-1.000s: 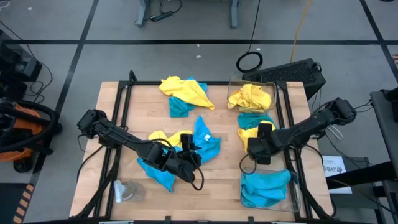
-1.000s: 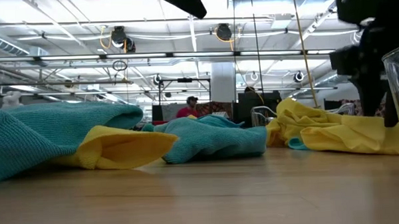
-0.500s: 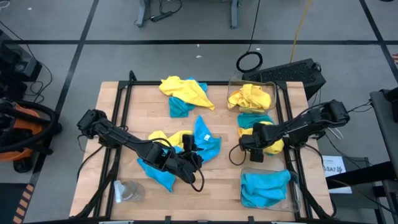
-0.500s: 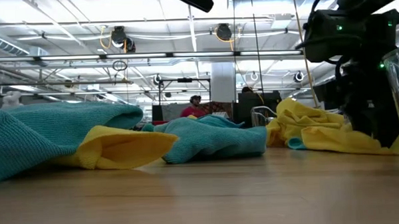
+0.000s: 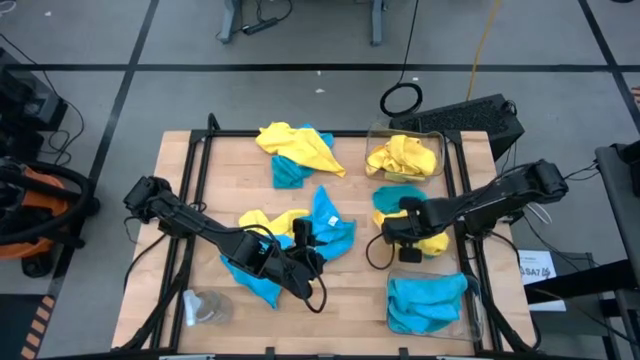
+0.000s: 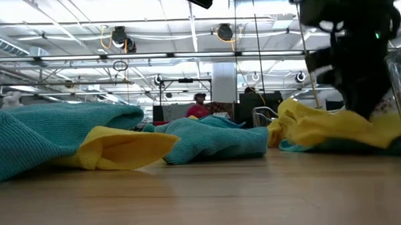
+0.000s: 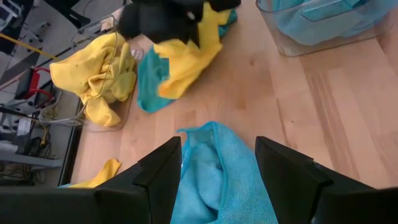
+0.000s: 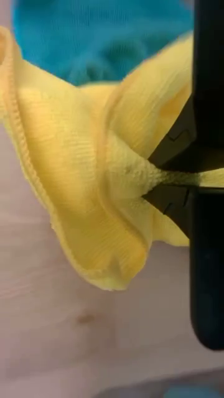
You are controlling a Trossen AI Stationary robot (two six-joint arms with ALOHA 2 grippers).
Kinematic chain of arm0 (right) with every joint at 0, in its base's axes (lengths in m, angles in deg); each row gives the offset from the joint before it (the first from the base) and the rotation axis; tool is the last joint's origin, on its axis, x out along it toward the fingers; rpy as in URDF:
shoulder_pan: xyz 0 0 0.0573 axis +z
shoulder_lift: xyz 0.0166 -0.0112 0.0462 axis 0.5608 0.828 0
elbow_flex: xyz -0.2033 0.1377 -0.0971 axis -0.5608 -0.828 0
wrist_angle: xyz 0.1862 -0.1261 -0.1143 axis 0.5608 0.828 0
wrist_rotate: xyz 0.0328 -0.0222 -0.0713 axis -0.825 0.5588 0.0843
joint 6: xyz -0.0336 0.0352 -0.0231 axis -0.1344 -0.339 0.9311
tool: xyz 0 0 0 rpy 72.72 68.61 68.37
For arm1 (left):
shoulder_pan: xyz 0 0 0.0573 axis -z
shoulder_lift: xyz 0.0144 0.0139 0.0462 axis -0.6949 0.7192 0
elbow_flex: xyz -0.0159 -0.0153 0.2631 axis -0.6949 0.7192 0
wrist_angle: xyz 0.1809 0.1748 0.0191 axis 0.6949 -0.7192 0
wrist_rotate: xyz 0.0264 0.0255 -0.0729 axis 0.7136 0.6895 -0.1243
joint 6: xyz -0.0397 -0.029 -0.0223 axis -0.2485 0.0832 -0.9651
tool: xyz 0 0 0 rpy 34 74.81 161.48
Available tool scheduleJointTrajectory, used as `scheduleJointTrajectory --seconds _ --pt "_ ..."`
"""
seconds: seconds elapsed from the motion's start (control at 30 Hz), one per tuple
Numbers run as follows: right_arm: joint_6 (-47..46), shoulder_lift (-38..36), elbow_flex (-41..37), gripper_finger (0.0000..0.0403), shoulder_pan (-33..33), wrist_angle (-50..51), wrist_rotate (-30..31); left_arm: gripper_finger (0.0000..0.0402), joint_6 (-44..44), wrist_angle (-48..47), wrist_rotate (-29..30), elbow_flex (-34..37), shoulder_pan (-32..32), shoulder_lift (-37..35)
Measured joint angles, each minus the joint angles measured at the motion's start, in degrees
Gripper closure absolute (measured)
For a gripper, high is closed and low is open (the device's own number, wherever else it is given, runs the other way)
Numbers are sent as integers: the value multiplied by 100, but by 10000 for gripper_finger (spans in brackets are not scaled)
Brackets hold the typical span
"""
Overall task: Sort microfiber towel by color & place in baskets
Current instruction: Put the yellow microfiber cloth into the top transparent bin
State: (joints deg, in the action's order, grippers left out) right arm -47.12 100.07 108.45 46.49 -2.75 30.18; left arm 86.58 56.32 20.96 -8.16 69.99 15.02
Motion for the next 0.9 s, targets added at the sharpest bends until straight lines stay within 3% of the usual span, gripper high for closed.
scheduleJointTrajectory --seconds 0.17,0.47,0.77,0.9 --pt "-22 -258 810 399 204 748 532 189 -1 0 1 0 0 0" --pt "-103 -769 2037 398 398 1270 735 189 -1 -14 1 0 0 0" --pt "-567 -1052 2202 396 369 1801 755 189 -5 -44 1 0 0 0" --pt "-710 -1050 2200 369 375 1880 850 189 -8 -44 1 0 0 -2"
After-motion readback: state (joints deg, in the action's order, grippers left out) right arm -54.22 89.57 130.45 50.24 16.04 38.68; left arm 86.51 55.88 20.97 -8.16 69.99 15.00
